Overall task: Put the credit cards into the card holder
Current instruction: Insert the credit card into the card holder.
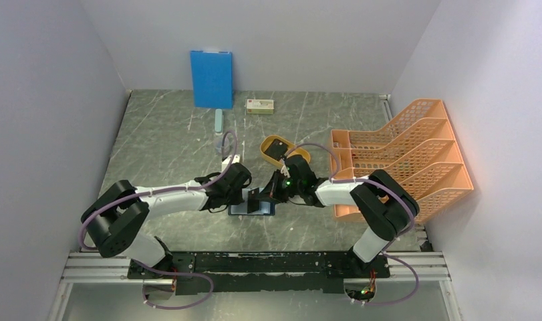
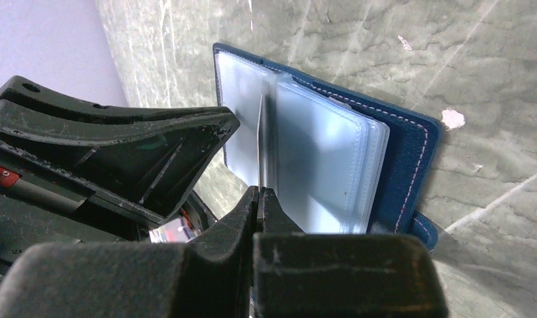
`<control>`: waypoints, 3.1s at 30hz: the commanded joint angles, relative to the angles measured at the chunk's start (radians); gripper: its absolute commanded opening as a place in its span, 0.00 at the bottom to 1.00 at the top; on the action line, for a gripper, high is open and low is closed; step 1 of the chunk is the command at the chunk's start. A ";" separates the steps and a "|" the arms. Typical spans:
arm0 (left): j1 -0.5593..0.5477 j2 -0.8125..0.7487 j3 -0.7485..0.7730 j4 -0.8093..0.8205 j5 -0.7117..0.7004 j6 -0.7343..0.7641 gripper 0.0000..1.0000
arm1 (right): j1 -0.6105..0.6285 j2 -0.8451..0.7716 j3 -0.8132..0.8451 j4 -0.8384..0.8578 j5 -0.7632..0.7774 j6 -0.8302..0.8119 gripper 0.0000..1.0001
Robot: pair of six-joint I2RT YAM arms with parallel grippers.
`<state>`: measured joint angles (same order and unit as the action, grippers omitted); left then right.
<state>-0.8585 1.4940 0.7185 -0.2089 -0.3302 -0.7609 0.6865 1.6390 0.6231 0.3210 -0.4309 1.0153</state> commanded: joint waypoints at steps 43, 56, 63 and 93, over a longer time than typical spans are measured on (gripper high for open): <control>0.129 -0.070 -0.188 0.001 0.126 -0.045 0.05 | 0.057 0.131 -0.051 0.205 0.120 0.101 0.00; 0.128 -0.096 -0.198 -0.023 0.104 -0.043 0.05 | 0.074 0.090 -0.089 0.172 0.218 0.147 0.00; 0.128 -0.097 -0.194 -0.032 0.098 -0.039 0.05 | 0.073 0.080 -0.083 0.102 0.246 0.125 0.00; 0.127 -0.094 -0.201 -0.012 0.119 -0.043 0.05 | 0.094 0.084 -0.070 0.111 0.242 0.129 0.00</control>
<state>-0.7269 1.3777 0.5617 -0.1413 -0.2874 -0.8082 0.7635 1.6966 0.5533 0.4877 -0.2253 1.1584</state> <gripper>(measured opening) 0.054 0.009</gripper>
